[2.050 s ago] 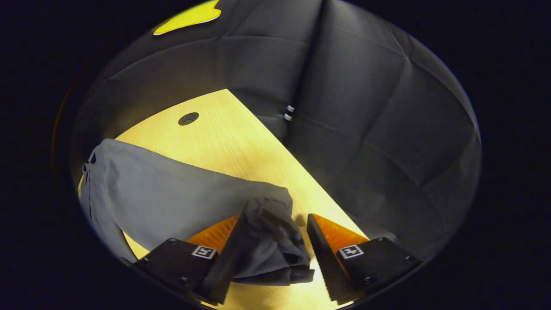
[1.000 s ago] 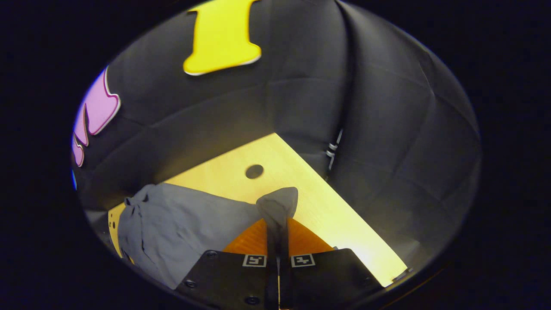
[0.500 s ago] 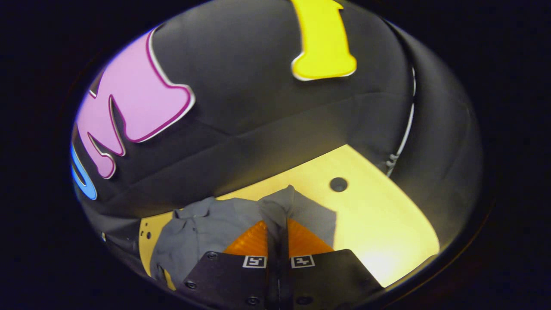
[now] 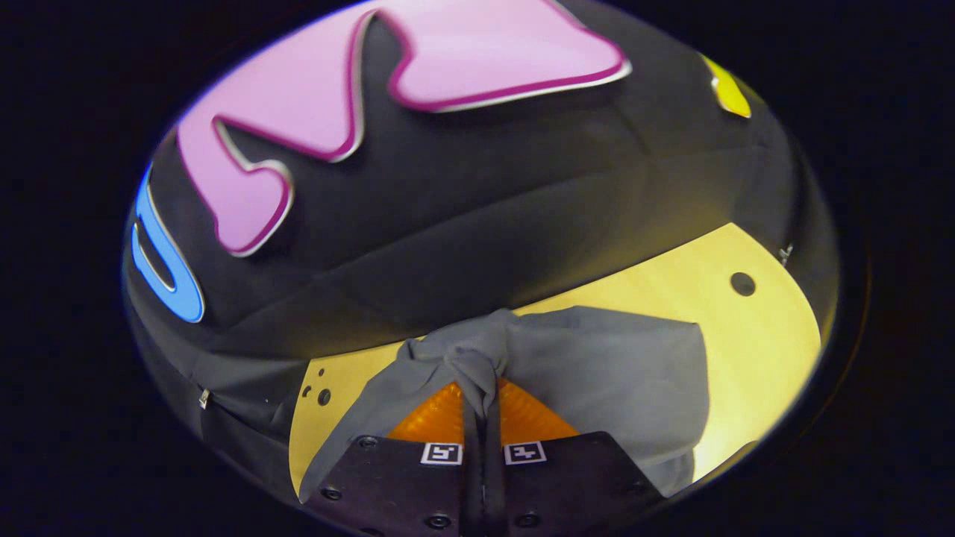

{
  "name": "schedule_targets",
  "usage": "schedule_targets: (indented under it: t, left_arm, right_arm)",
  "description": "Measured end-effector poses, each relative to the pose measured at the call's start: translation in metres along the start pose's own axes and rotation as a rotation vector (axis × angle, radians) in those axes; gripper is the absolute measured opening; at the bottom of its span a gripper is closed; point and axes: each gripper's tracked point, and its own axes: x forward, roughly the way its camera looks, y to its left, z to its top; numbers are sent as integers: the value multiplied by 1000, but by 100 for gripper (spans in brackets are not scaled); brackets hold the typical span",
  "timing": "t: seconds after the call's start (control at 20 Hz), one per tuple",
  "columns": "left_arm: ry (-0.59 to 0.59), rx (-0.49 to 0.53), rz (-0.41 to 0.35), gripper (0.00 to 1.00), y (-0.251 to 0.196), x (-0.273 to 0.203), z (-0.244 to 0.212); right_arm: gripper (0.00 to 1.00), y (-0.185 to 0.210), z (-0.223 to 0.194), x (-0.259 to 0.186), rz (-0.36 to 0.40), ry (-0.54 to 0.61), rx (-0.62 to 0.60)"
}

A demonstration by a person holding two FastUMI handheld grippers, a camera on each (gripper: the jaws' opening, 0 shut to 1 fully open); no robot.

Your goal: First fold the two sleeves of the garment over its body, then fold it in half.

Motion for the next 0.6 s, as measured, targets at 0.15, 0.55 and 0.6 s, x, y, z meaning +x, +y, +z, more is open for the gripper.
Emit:
schedule_targets:
  t: [0.15,0.55,0.6]
  left_arm:
    - [9,-15,9,96,13,9,-6]
    - [14,-44,44,96,41,30,-16]
    - [15,-46,49,96,45,31,-17]
  right_arm:
    - [6,56,-33,27,54,24,-47]
    - [7,157,-133,78,149,118,-88]
    - [10,168,-143,83,167,122,-100]
